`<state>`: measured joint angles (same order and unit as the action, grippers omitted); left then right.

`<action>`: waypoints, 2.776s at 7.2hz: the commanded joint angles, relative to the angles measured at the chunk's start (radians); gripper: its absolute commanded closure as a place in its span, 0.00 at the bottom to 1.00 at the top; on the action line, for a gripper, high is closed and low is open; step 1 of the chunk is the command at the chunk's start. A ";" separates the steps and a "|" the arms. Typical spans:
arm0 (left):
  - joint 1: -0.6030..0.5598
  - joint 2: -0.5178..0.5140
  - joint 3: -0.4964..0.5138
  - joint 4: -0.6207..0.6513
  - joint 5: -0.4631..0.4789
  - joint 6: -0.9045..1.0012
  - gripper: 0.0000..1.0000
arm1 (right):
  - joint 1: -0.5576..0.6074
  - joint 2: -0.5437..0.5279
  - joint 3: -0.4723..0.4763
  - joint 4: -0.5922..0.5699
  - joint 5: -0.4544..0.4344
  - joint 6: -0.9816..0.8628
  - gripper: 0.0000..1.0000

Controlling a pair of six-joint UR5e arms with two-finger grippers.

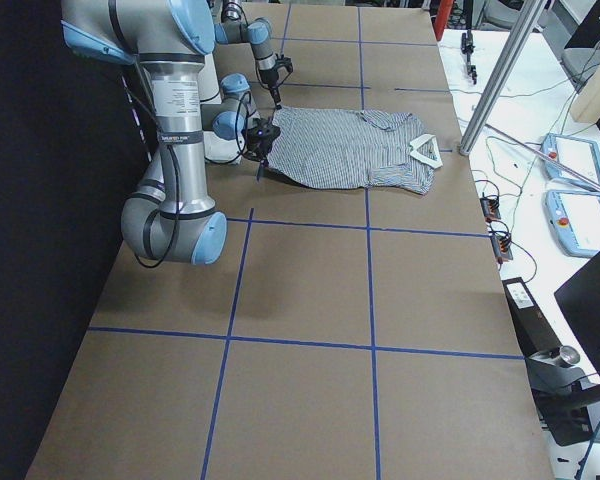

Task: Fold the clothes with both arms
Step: 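Grasp the hem corners with both grippers, then lift the hem with both grippers and fold it toward the collar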

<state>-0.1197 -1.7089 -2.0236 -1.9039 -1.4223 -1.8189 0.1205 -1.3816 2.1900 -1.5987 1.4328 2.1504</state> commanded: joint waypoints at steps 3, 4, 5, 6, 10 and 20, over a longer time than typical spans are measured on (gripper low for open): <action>0.006 -0.023 -0.103 0.063 -0.004 -0.084 1.00 | 0.007 -0.040 0.040 -0.004 -0.002 0.000 1.00; 0.034 -0.021 -0.175 0.116 -0.004 -0.138 1.00 | -0.017 -0.092 0.100 -0.004 -0.002 0.000 1.00; 0.090 -0.021 -0.232 0.203 -0.004 -0.173 1.00 | -0.080 -0.171 0.170 -0.003 -0.006 0.000 1.00; 0.153 -0.020 -0.316 0.298 -0.012 -0.228 1.00 | -0.147 -0.248 0.248 -0.003 -0.012 -0.003 1.00; 0.076 -0.073 -0.269 0.353 -0.106 -0.181 1.00 | -0.008 -0.200 0.240 -0.001 -0.044 -0.159 1.00; -0.529 -0.426 0.552 -0.096 -0.049 0.250 1.00 | 0.541 0.521 -0.849 0.243 0.048 -0.556 1.00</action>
<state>-0.6436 -2.1254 -1.5026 -1.9696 -1.4803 -1.5730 0.6434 -0.8780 1.3763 -1.3640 1.4708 1.6051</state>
